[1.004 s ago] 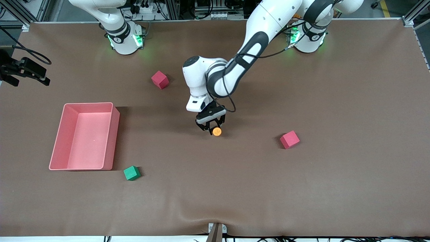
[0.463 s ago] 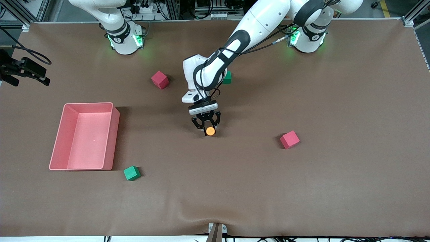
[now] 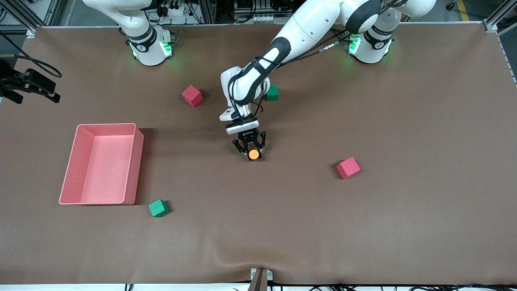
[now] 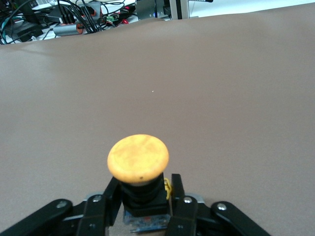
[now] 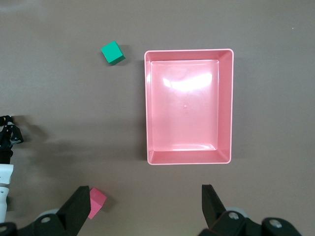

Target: Place and upright button with both arms

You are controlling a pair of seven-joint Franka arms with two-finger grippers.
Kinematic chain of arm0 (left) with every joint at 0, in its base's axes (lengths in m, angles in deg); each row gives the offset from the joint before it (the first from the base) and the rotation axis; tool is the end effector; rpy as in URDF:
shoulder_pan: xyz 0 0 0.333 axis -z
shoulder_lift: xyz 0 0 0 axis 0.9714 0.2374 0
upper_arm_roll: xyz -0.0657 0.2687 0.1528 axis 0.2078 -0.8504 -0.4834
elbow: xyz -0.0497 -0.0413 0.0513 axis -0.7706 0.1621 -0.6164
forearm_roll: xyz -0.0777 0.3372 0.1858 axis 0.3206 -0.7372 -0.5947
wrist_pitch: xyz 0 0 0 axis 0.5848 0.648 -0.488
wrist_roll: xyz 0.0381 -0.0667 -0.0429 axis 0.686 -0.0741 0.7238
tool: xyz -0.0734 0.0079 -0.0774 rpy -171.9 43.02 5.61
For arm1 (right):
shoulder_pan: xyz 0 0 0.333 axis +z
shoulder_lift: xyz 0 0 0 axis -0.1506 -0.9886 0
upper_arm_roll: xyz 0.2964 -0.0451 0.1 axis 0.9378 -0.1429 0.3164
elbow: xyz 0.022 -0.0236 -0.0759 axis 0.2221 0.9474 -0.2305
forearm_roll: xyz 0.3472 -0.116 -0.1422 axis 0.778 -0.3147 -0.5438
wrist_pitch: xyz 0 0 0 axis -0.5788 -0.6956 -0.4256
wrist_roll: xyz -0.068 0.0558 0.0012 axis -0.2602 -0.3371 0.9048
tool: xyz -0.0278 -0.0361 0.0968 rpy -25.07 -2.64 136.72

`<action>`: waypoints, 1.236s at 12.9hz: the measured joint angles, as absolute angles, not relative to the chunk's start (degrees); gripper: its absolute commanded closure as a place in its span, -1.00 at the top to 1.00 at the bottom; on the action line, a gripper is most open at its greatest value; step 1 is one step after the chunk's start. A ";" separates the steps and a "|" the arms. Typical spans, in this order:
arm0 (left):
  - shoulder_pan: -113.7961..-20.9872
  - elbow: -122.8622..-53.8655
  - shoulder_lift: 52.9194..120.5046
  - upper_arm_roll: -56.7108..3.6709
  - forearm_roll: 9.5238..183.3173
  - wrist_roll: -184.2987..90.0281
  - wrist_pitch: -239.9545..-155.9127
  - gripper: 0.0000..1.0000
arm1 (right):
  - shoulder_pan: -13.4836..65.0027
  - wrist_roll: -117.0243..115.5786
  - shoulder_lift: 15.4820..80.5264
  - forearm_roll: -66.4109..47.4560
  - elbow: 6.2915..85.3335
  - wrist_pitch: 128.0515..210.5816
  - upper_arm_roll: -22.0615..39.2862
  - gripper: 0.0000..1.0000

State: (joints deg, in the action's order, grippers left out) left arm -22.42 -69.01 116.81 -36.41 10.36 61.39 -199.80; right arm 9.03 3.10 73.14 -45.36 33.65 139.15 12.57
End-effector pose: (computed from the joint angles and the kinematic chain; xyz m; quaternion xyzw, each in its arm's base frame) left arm 0.3949 -0.5982 0.1231 -0.8879 -0.0418 -0.4430 0.1169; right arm 0.5372 -0.0086 0.6601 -1.0000 -0.0015 -0.0017 0.0095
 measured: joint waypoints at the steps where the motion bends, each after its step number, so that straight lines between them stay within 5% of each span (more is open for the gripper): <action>1: -22.19 -69.07 116.83 -36.40 10.80 61.39 -199.30 1.00 | 9.03 3.10 73.14 -45.35 33.65 139.15 12.57 1.00; 7: -17.67 -66.82 113.25 -35.95 31.30 61.51 -193.10 1.00 | 9.03 3.10 73.14 -45.35 33.65 139.14 12.57 1.00; 16: -17.99 -65.96 88.02 -36.68 51.73 58.58 -185.48 1.00 | 9.03 3.10 73.14 -45.34 33.67 139.08 12.56 1.00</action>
